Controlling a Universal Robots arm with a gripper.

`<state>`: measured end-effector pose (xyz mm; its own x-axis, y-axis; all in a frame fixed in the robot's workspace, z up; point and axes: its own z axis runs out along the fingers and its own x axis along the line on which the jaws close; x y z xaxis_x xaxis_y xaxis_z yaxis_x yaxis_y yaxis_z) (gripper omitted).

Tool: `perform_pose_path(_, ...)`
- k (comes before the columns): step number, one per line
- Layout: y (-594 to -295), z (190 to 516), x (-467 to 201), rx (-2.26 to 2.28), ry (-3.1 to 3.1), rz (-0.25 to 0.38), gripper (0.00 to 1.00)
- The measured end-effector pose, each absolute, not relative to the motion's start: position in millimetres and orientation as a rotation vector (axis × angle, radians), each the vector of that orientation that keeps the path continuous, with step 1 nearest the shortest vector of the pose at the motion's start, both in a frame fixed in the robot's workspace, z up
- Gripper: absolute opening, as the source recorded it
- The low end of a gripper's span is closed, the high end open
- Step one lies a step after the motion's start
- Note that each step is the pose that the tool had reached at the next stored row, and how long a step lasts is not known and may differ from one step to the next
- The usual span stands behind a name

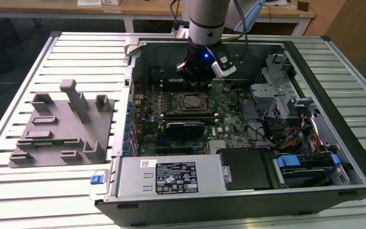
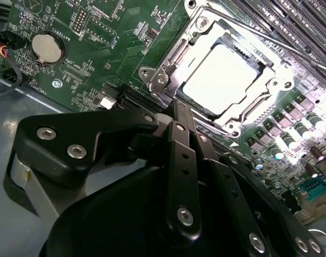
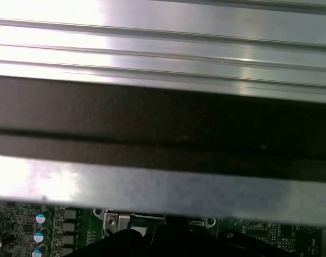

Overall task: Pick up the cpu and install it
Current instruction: 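Close the cpu cover, then install the first cpu locking lever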

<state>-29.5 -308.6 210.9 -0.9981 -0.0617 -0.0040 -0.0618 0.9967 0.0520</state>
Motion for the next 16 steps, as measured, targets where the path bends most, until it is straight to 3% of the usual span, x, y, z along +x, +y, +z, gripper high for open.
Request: perform_pose_path(16,-317.2,210.8,-29.4,-0.097,3.137,0.082,0.11)
